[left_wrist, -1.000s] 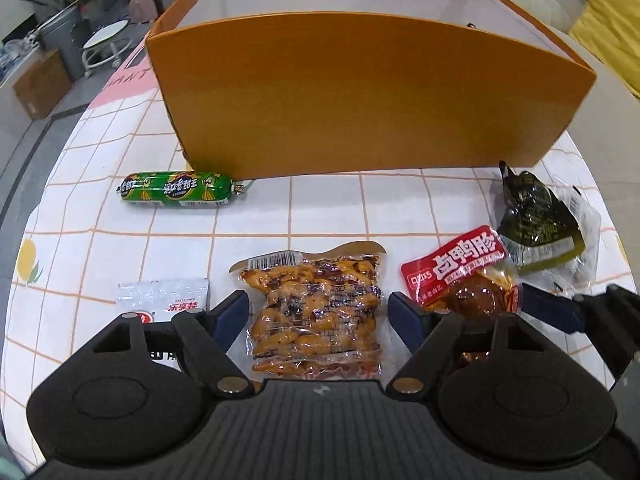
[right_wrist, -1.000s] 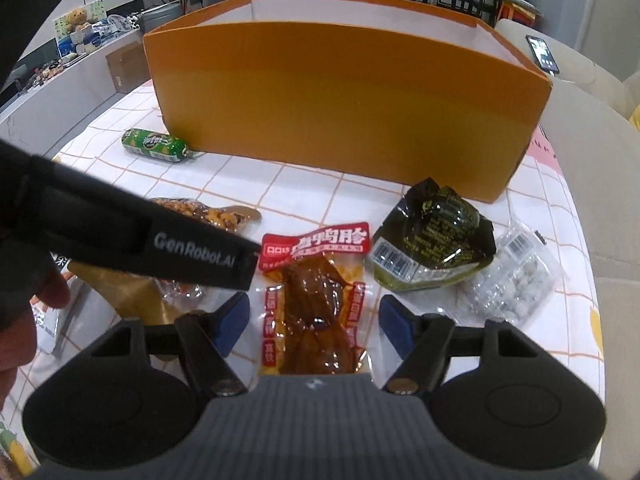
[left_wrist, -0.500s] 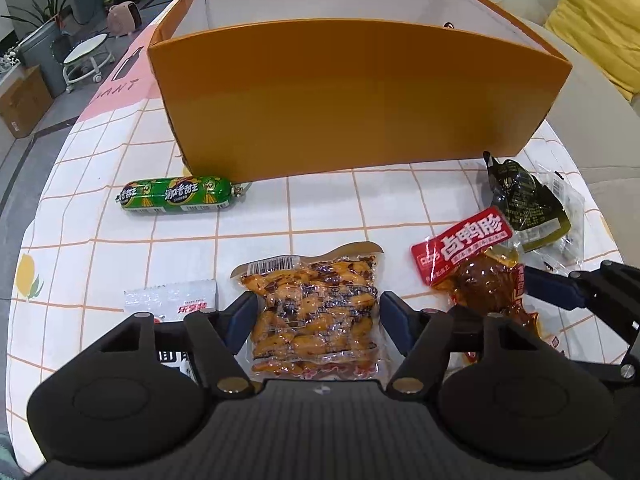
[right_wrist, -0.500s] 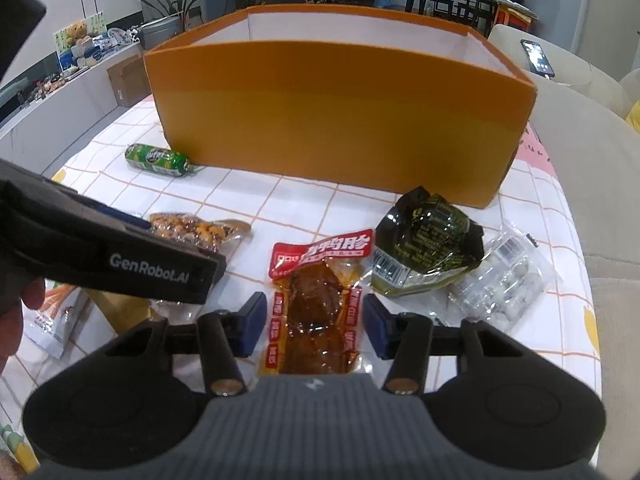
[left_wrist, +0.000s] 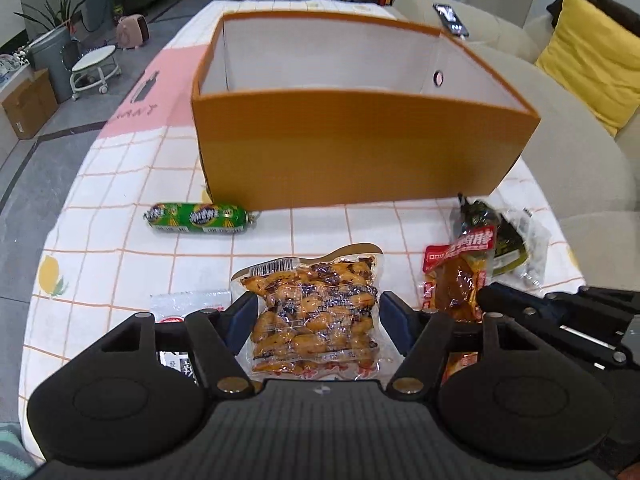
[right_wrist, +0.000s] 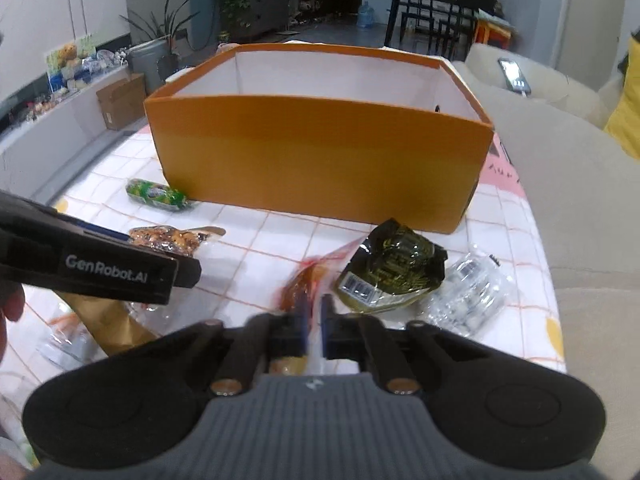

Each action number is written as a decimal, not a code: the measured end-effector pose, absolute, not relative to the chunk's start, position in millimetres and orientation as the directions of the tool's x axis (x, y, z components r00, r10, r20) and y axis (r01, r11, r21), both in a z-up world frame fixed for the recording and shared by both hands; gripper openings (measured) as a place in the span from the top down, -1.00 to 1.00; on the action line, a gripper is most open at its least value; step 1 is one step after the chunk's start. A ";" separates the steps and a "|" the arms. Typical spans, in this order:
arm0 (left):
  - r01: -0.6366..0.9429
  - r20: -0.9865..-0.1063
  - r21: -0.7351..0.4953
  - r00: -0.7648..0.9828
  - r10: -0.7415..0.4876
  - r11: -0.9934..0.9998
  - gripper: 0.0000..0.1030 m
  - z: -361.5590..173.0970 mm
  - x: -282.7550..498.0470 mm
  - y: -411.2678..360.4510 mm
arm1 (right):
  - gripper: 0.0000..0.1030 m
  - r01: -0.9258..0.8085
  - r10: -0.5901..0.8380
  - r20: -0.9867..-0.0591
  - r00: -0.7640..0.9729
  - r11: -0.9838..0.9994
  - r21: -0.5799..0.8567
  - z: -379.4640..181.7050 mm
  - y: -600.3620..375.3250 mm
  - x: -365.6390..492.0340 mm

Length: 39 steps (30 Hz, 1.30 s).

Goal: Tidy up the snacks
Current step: 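Lift the nut pack with the left tool while the right tool lifts the meat pack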

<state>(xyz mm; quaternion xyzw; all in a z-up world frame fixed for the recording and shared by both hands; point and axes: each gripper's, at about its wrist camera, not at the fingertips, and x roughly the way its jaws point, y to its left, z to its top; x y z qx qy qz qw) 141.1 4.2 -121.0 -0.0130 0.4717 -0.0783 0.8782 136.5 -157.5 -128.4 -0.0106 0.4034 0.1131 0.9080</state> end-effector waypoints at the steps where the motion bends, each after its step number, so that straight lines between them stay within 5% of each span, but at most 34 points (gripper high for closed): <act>1: 0.126 -0.824 -0.096 0.546 -0.150 0.987 -0.49 -119.6 140.3 4.2 | 1.00 -0.208 0.198 -0.738 0.645 0.975 0.079 -127.5 -158.8 136.2; 32: 0.220 -0.892 -0.104 0.410 -0.189 0.970 -0.49 -160.5 127.6 -23.3 | 1.00 -0.123 0.291 -0.776 0.560 0.955 0.270 -161.9 -178.6 144.6; 34: 0.222 -0.893 -0.104 0.409 -0.189 0.970 -0.49 -160.8 127.3 -23.4 | 0.92 -0.111 0.302 -0.768 0.565 0.950 0.291 -162.7 -181.7 146.7; 36: 0.229 -0.893 -0.094 0.410 -0.183 0.969 -0.49 -161.0 127.0 -24.4 | 0.46 -0.108 0.322 -0.755 0.571 0.941 0.320 -163.3 -184.2 148.4; 39: 0.232 -0.894 -0.090 0.410 -0.181 0.969 -0.49 -161.3 127.3 -25.2 | 0.37 -0.126 0.348 -0.741 0.575 0.932 0.340 -164.8 -183.5 152.9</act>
